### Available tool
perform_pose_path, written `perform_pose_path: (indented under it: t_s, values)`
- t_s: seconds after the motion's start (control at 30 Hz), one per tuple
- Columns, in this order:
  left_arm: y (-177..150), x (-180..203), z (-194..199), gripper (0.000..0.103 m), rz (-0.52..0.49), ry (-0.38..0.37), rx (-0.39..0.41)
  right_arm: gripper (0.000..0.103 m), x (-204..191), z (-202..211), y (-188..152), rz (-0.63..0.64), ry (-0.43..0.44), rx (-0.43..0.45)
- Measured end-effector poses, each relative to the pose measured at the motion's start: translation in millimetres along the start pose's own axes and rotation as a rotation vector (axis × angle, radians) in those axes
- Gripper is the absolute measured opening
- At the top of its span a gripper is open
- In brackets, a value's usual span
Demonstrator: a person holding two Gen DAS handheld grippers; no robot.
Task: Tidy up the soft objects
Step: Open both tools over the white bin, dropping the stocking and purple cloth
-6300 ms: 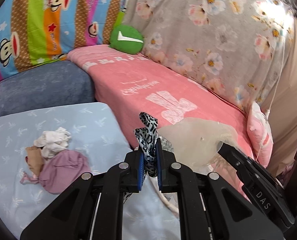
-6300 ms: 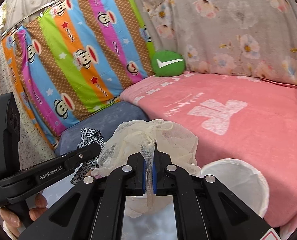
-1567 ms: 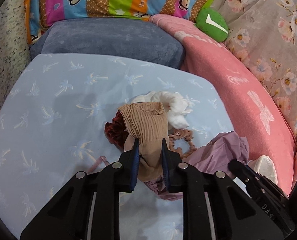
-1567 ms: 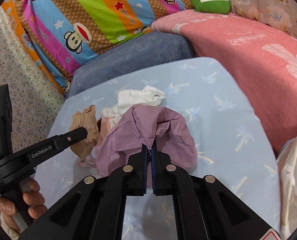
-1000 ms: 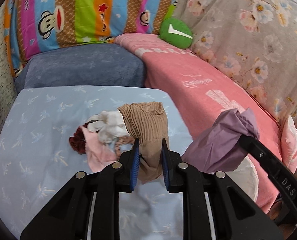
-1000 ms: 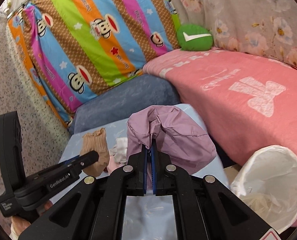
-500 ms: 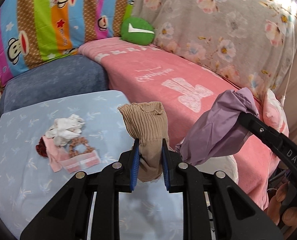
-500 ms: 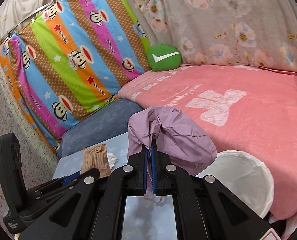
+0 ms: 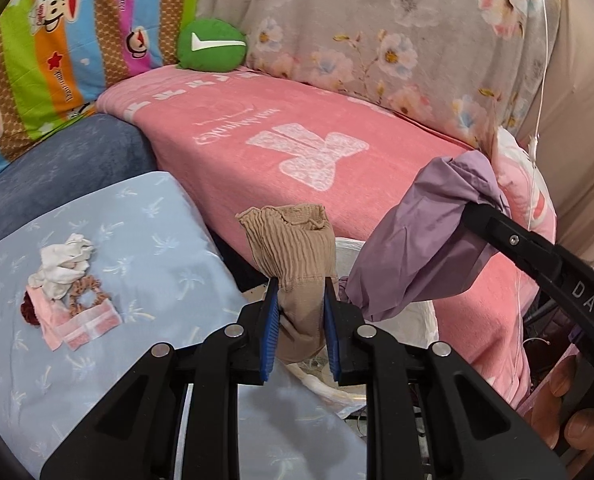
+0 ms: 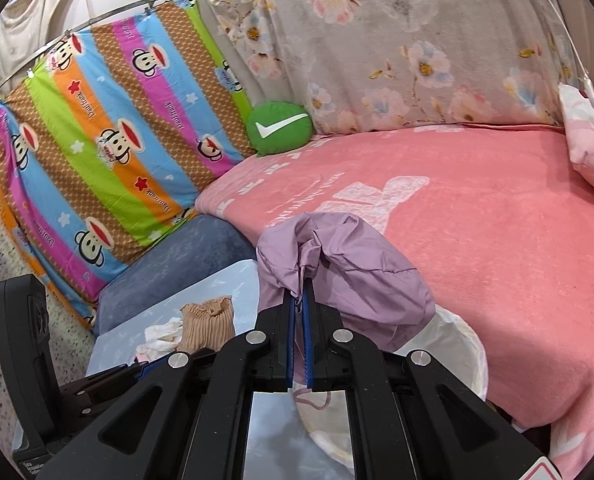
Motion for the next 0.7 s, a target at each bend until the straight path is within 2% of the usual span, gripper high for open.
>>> perform_pose_path:
  t_s: [0.13,0.33,0.47,0.53,0.6,0.7]
  values:
    - [-0.6,12.7,-8.3,0.021,-0.018,-0.013,-0.019,0.01,13.8,-0.2,-0.6,-0.016,-0.017,-0.002]
    - [-0.1,24.2,-20.4,0.024,-0.031,-0.028,-0.051,0.011,27.9,-3.9,-2.9,-0.037,-0.034,-0.009]
    - [-0.7,27.7,-25.6,0.027,-0.034,-0.026,-0.063,0.021,31.0,-5.2,-3.7,-0.044,-0.038,-0.008]
    - [-0.1,28.3,-26.7,0.029,-0.034,-0.025,-0.063,0.024,31.9,-7.3,-4.0,-0.042,-0.04,-0.011]
    - [1.3,29.0,-27.4,0.037,-0.031,-0.021,-0.061,0.025,32.5,-9.3,-4.7,-0.042,-0.041,-0.017]
    - [2.4,29.3,-28.0,0.039,-0.028,-0.016,-0.056,0.025,33.6,-11.2,-6.5,-0.045,-0.038,-0.022]
Point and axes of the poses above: each gripper's, at about its wrist camera, not at the fingertips, and z roughly against the way its jaws point, x to its right, y to its top, the point moved 4 cm from there along -z, roughly the way its jaws point, and after that the axes turned 4 degrees about -x, right-handed, at the moved point
